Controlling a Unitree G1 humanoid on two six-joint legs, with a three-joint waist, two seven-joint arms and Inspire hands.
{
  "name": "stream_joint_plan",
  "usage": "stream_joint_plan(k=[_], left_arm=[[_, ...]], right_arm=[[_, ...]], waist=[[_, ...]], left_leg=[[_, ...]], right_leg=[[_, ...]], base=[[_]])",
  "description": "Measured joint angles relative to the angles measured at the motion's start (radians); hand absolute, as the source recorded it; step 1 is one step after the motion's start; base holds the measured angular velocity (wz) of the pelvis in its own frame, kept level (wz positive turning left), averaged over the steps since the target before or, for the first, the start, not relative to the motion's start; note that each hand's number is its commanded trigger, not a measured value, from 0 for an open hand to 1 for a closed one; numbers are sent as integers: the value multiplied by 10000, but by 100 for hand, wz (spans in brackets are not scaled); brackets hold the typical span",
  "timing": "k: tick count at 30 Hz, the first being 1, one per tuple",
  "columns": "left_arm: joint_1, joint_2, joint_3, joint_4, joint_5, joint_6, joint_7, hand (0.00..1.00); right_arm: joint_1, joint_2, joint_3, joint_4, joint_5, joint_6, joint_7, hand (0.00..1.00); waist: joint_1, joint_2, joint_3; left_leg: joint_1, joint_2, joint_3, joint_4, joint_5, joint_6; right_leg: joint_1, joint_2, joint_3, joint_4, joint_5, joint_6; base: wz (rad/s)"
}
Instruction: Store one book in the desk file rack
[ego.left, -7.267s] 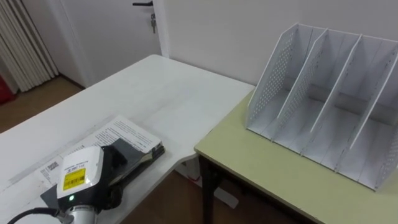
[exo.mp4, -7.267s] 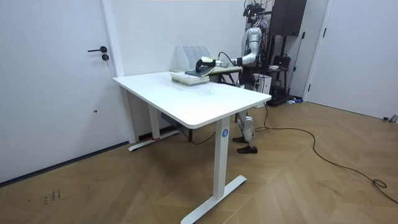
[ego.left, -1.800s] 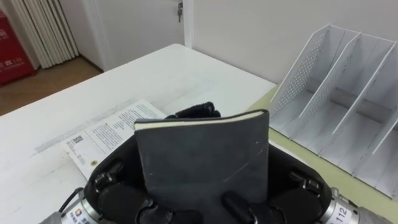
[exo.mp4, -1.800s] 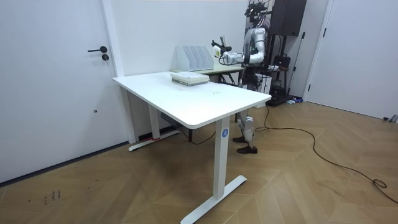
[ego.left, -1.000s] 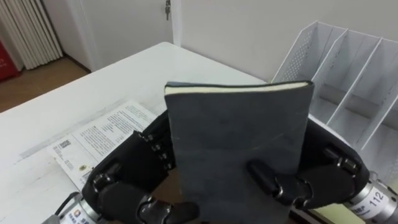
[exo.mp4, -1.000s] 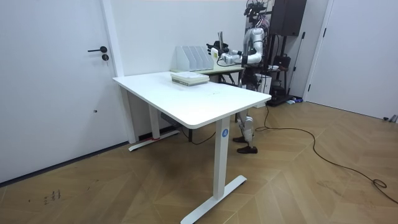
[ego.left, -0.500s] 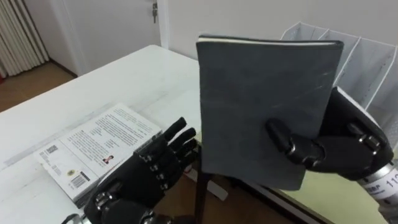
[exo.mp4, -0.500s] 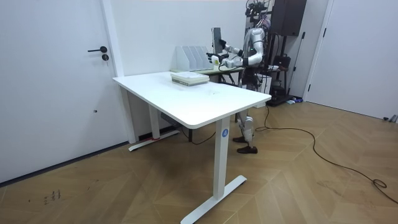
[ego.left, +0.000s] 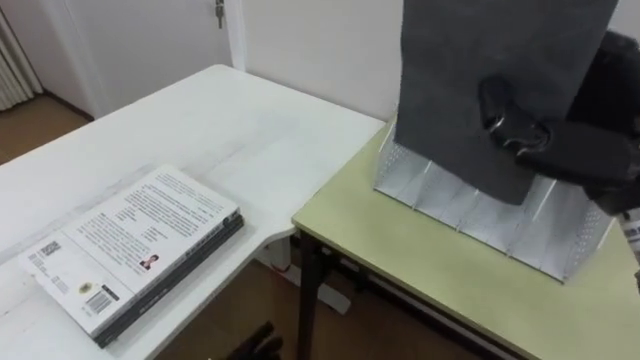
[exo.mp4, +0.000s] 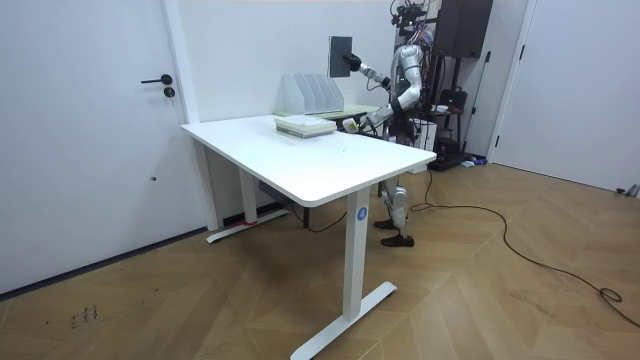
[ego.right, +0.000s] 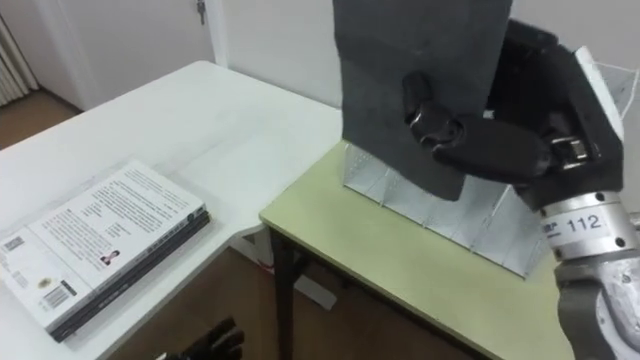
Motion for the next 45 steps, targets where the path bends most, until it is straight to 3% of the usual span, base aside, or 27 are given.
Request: stream_joint_plan(k=[3, 8, 11, 15, 18, 21, 23, 25, 32, 37, 45], left_arm=[[-78, -268, 20, 1107, 379, -155, 250, 0], [-15, -420, 56, 2226, 667, -142, 426, 0], [-82, -641, 86, 3194, 645, -173, 498, 0], [-29, -665, 82, 4379, 656, -204, 882, 0], [0, -769, 143, 5135, 938, -345, 1272, 0], [-11, -989, 599, 5453, 1633, -363, 1394, 0], [-40, -1063, 699, 5731, 1741, -363, 1635, 0], [-50, -1097, 707, 5855, 1738, -359, 1784, 0], [-384, -1377, 1139, 6719, 1738, -388, 2330, 0], [-506, -1399, 1243, 6910, 1736, -395, 2461, 0], [-552, -1442, 1357, 7098, 1714, -388, 2934, 0]], right_arm=[[-151, 0, -4, 5, -960, -30, -738, 100], [-652, 15, -13, 52, -1691, -39, -2043, 100], [-763, 18, -17, 63, -1893, -77, -2715, 100], [-967, 18, -18, 92, -2115, -103, -3674, 100], [-1283, 17, -29, 459, -2160, -360, -4672, 100], [-1487, 16, -126, 727, -2568, -402, -5194, 100], [-1618, 15, -129, 1012, -2850, -412, -5713, 100], [-1625, 16, -122, 1131, -2869, -420, -6001, 100], [-1914, 17, -110, 2214, -2868, -418, -7170, 100], [-1920, 16, -120, 2222, -2863, -419, -7697, 100], [-2485, 6, -116, 3134, -2863, -388, -8278, 100]], waist=[[20, -4, -1], [83, -21, -13], [297, -68, -61], [451, -133, -106], [574, -136, -144], [696, -106, -173], [802, -46, -263], [816, -5, -286], [1188, -27, -260], [1346, -65, -248], [1374, -62, -251]], left_leg=[[-16, 2, -15, -20, 0, 0], [-41, 12, -32, -60, 0, 0], [-25, 17, -28, -61, 0, 0], [-15, 25, -29, -63, 0, -1], [-9, 21, -54, -60, 0, -1], [-13, 22, -52, -58, 0, 0], [-13, 23, -153, -52, 0, 0], [-10, 18, -280, -51, 0, 0], [-1, -35, -329, -39, 5, -7], [-43, -36, -342, -47, 5, -7], [-54, -26, -661, -206, 6, -8]], right_leg=[[-18, 13, 4, 3, 0, 0], [-83, 95, 33, -4, 2, -3], [-81, 116, 99, -20, 4, -8], [-77, 129, 94, -22, 4, -9], [-22, 117, 14, -54, 11, -18], [-16, 114, -25, -50, 15, -22], [16, 113, -89, -43, 16, -25], [62, 107, -186, -43, 17, -26], [-19, 131, -175, -34, 35, -61], [10, 129, -231, -159, 43, -60], [59, 103, -845, -197, 47, -62]], base=[[0], [-1], [-5], [0], [5], [6], [10], [17], [0], [0], [4]])
